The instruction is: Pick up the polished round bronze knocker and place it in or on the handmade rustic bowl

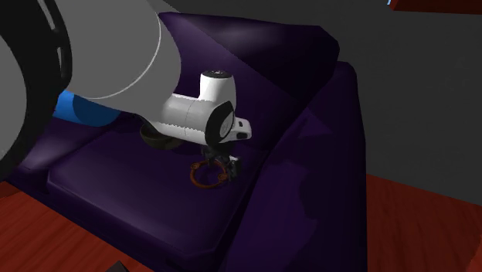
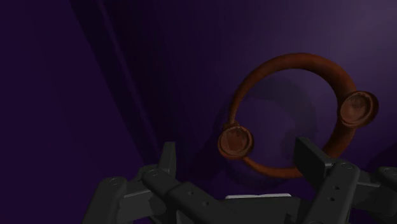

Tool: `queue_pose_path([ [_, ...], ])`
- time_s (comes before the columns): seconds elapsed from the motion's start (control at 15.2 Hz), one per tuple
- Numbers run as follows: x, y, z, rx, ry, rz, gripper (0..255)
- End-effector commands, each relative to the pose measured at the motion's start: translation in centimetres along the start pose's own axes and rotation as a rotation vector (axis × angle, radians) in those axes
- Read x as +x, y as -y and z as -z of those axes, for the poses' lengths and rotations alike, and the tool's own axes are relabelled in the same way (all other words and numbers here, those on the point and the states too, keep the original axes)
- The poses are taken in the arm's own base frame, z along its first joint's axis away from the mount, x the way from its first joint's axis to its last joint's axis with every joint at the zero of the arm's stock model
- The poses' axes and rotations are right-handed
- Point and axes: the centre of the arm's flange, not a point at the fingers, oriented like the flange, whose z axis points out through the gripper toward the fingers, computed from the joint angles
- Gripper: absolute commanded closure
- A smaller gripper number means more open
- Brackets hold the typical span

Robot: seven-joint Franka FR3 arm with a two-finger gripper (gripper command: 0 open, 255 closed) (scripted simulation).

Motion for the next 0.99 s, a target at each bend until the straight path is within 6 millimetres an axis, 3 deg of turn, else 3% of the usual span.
queue_pose_path([
  [0.0, 1.0, 0.8, -1.2, 0.005, -0.001, 0.001, 0],
  [0.46, 1.0, 0.9, -5.2, 0.005, -0.001, 0.001, 0],
  [0.92, 1.0, 0.9, -5.2, 0.005, -0.001, 0.001, 0],
])
